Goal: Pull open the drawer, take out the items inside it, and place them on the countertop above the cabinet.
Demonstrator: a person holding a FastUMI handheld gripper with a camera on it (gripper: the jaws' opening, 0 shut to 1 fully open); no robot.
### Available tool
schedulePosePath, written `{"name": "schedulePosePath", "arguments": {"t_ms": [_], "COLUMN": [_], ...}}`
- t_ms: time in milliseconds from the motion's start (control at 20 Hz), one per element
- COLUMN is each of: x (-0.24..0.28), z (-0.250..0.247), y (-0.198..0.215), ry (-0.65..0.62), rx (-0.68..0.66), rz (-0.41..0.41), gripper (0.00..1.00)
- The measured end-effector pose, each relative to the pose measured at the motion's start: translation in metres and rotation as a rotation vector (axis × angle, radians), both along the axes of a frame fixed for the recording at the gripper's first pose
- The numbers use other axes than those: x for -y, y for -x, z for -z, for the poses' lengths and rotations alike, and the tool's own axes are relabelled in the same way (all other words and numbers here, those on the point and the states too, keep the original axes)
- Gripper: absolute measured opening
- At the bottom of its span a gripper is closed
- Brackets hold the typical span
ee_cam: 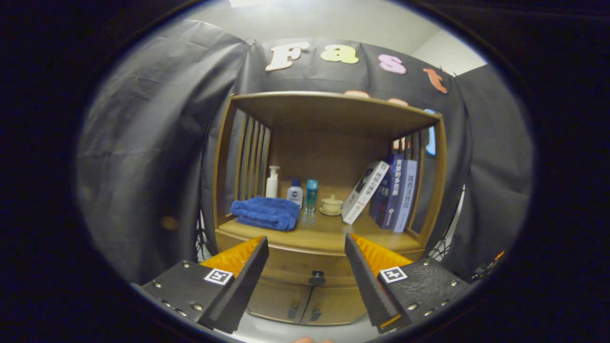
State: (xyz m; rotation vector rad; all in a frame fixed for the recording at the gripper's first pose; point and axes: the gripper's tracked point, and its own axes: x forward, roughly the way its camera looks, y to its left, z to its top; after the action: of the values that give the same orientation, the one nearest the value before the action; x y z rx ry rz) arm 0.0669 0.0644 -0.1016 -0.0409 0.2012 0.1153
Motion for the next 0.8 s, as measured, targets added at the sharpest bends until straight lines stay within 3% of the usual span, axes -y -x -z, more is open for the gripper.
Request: {"name": "schedulePosePath", "arguments": {"t_ms": [500, 700, 800], "x": [0.017, 0.023, 0.027], "z": [0.117, 0.16, 0.181], "y": [-0.052, -0.075, -0.08], "ry": [-0.198, -0.245, -0.239], "rx": [-0.21, -0.269, -0.315], "rz": [0.13, 0.175, 0.194], "gripper": [0.96, 0.85, 0.85]}}
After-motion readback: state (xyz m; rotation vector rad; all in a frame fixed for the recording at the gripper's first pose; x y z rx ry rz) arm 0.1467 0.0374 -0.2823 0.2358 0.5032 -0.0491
